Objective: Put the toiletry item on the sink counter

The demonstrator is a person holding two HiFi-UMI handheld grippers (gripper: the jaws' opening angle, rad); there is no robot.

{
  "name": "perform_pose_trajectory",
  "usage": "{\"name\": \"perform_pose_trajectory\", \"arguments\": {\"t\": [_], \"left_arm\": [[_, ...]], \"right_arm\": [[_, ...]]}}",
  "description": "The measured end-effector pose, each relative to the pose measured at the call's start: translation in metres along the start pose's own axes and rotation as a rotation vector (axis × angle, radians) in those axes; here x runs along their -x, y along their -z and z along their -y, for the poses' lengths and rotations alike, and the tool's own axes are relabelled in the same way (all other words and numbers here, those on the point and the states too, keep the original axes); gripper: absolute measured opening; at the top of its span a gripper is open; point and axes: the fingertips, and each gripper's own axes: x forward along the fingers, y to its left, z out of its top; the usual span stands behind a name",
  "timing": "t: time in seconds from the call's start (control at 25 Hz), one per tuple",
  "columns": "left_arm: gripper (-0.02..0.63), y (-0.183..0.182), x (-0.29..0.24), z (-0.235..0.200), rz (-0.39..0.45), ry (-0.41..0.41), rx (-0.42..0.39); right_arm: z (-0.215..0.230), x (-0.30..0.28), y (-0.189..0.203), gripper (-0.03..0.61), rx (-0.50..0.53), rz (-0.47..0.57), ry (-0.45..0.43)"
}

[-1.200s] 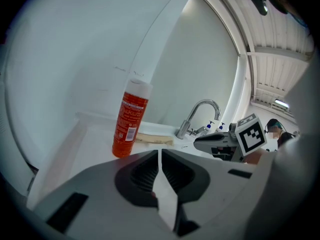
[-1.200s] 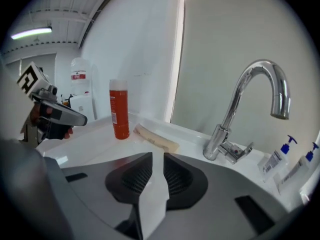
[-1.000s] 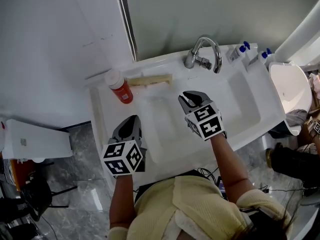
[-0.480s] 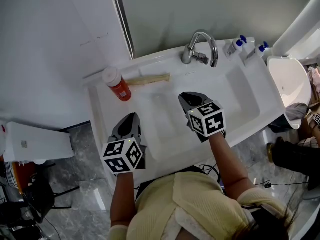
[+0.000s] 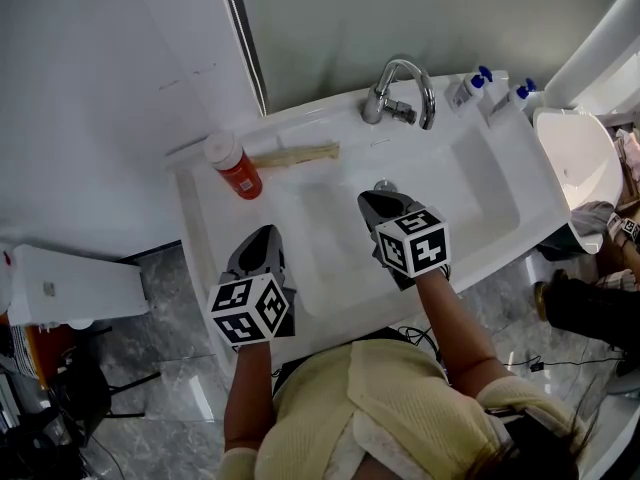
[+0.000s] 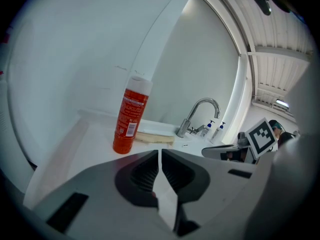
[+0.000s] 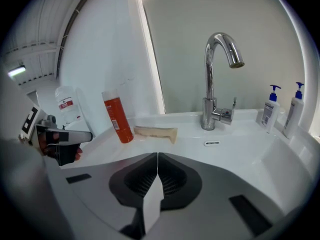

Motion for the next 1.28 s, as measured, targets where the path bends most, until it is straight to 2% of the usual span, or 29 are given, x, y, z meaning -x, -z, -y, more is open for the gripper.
{"name": "perform_pose_trajectory", "arguments": {"t": [0.84,1.28], "left_arm": [[0.051,0.001,0.003,-0.006,0.0,-0.03,0.005],[0.051,-0.002,0.005,-0.008,0.007,-0.042,0.009]], "right_arm": [[0.002,0.008,-0.001,0.026,-0.052,0.018,-0.004],[0.0,0.007,-0.007,0.026,-0.009,0.019,-0.011]]}}
